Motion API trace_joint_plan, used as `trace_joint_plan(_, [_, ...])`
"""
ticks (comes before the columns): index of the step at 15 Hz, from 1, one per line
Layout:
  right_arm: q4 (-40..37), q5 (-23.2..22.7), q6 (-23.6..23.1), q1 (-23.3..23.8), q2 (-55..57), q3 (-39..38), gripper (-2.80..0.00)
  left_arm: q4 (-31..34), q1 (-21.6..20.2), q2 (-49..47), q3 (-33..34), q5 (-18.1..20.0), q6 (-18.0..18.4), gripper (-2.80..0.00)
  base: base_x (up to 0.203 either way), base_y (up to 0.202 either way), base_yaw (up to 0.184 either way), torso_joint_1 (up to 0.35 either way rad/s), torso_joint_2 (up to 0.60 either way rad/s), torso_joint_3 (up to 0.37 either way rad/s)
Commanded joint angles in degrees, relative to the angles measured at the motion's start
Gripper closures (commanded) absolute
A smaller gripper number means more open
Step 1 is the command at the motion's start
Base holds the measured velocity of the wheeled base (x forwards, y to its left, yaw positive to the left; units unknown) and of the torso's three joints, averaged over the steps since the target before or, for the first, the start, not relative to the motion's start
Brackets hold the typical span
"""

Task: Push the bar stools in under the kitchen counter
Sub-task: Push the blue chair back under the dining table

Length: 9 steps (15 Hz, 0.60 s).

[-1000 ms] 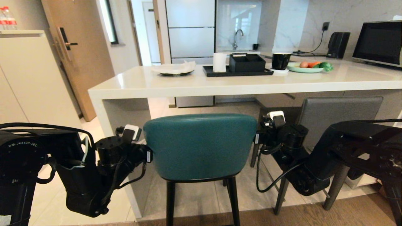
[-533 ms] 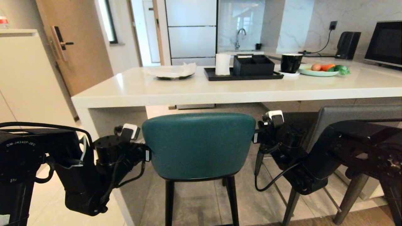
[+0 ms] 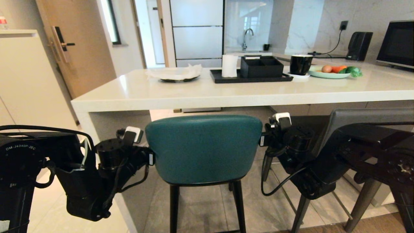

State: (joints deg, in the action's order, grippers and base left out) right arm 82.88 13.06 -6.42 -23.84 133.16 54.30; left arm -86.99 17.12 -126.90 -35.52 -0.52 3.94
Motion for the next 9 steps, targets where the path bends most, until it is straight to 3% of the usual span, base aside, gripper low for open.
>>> trace_joint_plan(1, [0.70, 0.04, 0.00, -1.47, -0.11, 0.10, 0.00, -0.67, 0.07, 0.17, -0.08, -0.18, 0.02, 0.00, 0.000, 0.000, 0.000, 0.000, 0.00, 0.000])
trace_joint_plan(7, [-0.08, 0.03, 0.12, -0.98, -1.55, -0.12, 0.00, -0.67, -0.47, 2.28, 1.95, -0.29, -0.34, 0.00, 0.000, 0.000, 0.000, 0.000, 0.00, 0.000])
trace_joint_plan(9, [-0.01, -0.04, 0.42, 1.13, -3.86, -1.51, 0.00, -0.67, -4.08, 4.46, 5.06, -0.38, -0.42, 0.00, 0.000, 0.000, 0.000, 0.000, 0.00, 0.000])
